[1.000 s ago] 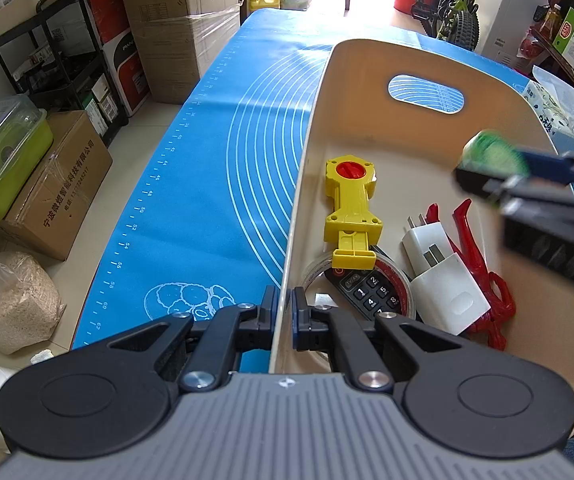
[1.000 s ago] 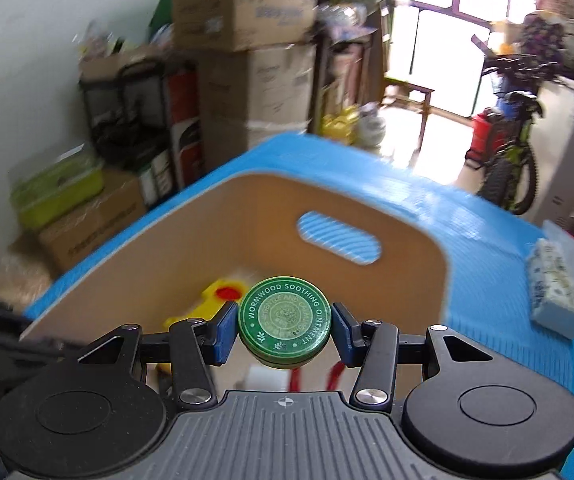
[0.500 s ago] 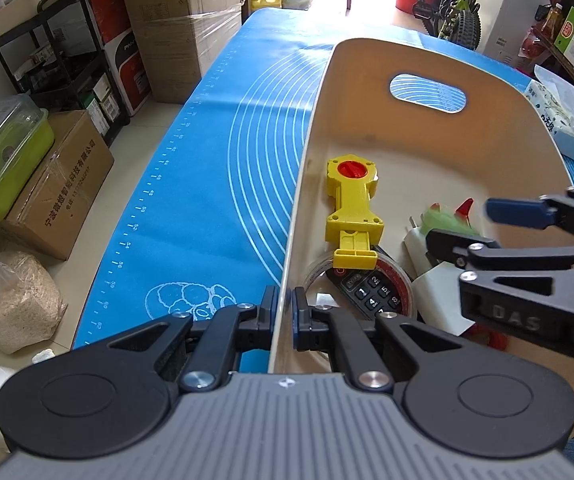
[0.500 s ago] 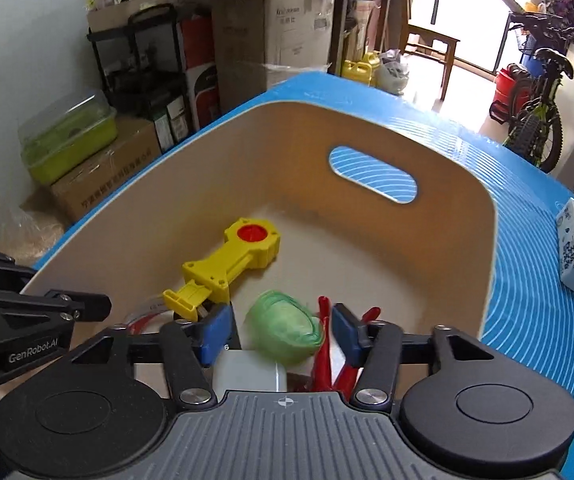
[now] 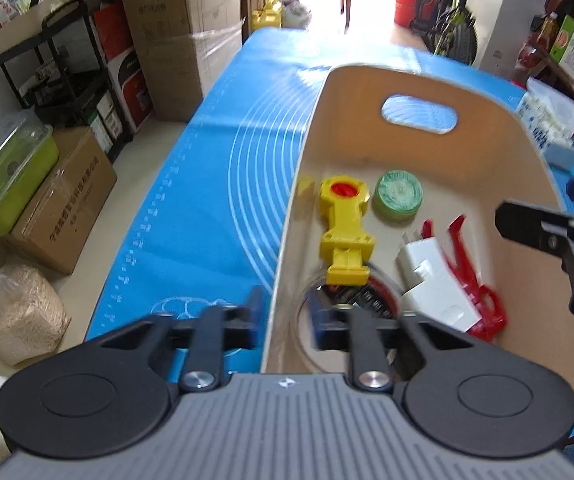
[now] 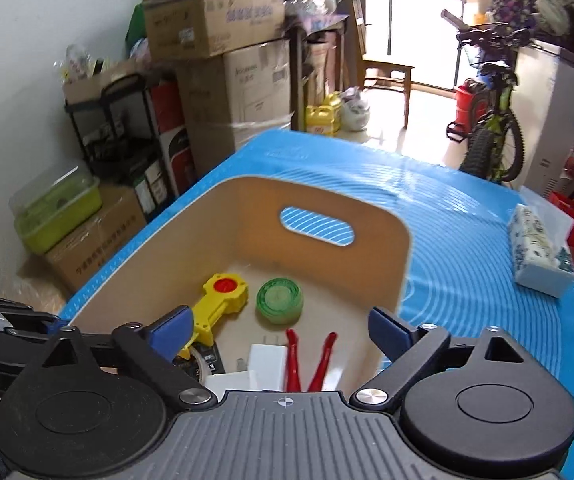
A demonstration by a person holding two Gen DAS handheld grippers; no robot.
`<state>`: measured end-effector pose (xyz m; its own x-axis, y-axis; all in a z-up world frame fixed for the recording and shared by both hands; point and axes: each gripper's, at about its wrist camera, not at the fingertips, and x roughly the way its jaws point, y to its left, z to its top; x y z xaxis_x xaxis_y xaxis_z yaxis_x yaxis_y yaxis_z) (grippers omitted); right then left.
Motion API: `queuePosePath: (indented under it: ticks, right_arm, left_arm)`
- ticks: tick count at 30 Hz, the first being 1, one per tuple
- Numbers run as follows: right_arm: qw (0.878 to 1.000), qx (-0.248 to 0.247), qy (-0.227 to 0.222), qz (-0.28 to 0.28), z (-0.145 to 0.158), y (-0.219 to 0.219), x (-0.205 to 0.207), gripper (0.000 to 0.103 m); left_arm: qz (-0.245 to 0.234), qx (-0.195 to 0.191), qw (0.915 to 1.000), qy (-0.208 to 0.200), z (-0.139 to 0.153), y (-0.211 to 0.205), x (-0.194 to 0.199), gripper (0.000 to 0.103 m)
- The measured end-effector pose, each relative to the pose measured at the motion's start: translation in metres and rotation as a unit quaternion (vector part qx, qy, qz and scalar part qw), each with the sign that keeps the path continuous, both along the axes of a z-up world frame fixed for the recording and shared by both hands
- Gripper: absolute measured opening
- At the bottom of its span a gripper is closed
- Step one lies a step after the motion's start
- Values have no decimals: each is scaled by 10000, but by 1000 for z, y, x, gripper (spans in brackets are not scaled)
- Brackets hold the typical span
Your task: Organize rigid objects
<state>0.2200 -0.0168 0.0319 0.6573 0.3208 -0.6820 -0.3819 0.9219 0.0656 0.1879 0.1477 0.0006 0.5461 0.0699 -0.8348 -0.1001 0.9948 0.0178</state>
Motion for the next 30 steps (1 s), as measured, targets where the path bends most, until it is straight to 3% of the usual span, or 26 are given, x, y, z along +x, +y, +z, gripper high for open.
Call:
queuePosePath:
  ticks: [2, 5, 17, 30]
  right_arm:
    - [10000, 30, -29, -80, 5, -7, -5, 95]
    - [9998, 82, -60, -184, 11, -16, -13, 97]
    - [9983, 243, -226, -485, 37, -58, -62, 101]
    - [9964, 179, -483, -680, 55, -98, -136, 101]
  left_arm:
    - [-47, 63, 9999, -132, 9, -5, -3, 52]
    - [-78, 200, 9993, -311, 23, -14, -10, 64]
    - [-233, 163, 9960, -848, 64, -54, -58, 68]
    - [-263, 261, 9940, -1032, 83, -89, -118, 68]
